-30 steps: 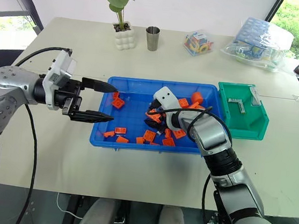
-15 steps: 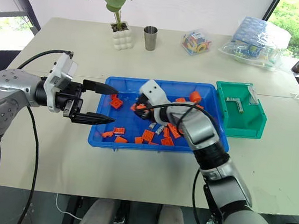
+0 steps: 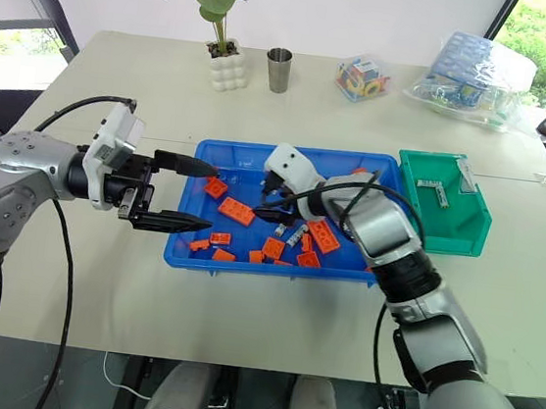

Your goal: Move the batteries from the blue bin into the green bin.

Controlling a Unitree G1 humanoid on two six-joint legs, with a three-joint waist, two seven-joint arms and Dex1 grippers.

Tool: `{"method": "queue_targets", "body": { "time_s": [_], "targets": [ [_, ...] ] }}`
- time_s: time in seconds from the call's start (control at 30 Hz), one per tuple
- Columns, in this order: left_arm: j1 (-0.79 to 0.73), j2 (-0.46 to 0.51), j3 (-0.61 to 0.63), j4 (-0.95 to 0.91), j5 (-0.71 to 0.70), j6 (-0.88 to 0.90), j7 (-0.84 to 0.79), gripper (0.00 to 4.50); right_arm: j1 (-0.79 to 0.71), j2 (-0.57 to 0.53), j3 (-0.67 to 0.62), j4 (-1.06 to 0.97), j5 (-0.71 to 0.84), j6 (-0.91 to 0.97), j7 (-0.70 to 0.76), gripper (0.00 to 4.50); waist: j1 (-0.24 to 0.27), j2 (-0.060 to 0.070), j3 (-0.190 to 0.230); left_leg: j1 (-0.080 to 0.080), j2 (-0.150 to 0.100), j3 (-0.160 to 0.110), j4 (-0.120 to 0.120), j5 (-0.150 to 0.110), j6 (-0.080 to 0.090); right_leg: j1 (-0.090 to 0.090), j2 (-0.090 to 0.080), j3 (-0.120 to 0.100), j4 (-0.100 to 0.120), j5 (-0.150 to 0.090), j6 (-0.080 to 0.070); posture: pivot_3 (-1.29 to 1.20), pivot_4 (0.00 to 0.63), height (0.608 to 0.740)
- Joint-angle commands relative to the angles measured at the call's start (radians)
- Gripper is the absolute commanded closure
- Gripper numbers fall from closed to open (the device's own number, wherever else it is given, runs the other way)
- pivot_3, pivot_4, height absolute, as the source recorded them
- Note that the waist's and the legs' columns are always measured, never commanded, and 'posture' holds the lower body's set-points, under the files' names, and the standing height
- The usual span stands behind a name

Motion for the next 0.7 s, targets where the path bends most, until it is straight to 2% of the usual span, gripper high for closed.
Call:
{"method": "queue_targets", "body": {
  "time_s": [0.03,0.53,0.63,0.67,0.7],
  "targets": [
    [-0.023,-0.009,0.003,-0.018,-0.014,-0.005,0.0,0.0,0.044,-0.029,-0.013,-0.054,0.005,-0.007,0.025,0.83,0.001,0.0,0.0,0.0,0.0,0.0,0.0,0.0,0.0,0.0,0.0,0.0,0.0,0.0,0.0,0.0,0.15,0.711],
    [-0.051,-0.021,-0.022,-0.002,-0.006,-0.009,-0.036,0.0,0.098,0.005,-0.023,-0.001,-0.022,-0.029,-0.02,0.83,0.003,-0.001,0.001,0.0,0.0,0.0,0.0,0.0,0.0,0.0,0.0,0.0,0.0,0.0,0.0,0.0,0.15,0.711],
    [-0.043,-0.021,-0.02,0.0,-0.004,-0.011,-0.037,0.0,0.101,0.008,-0.037,-0.004,-0.017,-0.029,-0.028,1.55,0.002,-0.001,0.001,0.0,0.0,0.0,0.0,0.0,0.0,0.0,0.0,0.0,0.0,0.0,0.0,0.0,0.15,0.711],
    [-0.038,-0.023,-0.019,-0.001,-0.003,-0.014,-0.034,0.0,0.103,0.008,-0.042,-0.006,-0.016,-0.028,-0.031,2.13,0.002,-0.001,0.001,0.0,0.0,0.0,0.0,0.0,0.0,0.0,0.0,0.0,0.0,0.0,0.0,0.0,0.15,0.711],
    [-0.032,-0.029,-0.016,-0.002,0.0,-0.019,-0.025,0.0,0.104,0.004,-0.046,-0.01,-0.015,-0.025,-0.034,2.22,0.002,-0.001,0.001,0.0,0.0,0.0,0.0,0.0,0.0,0.0,0.0,0.0,0.0,0.0,0.0,0.0,0.15,0.711]
  ]
}}
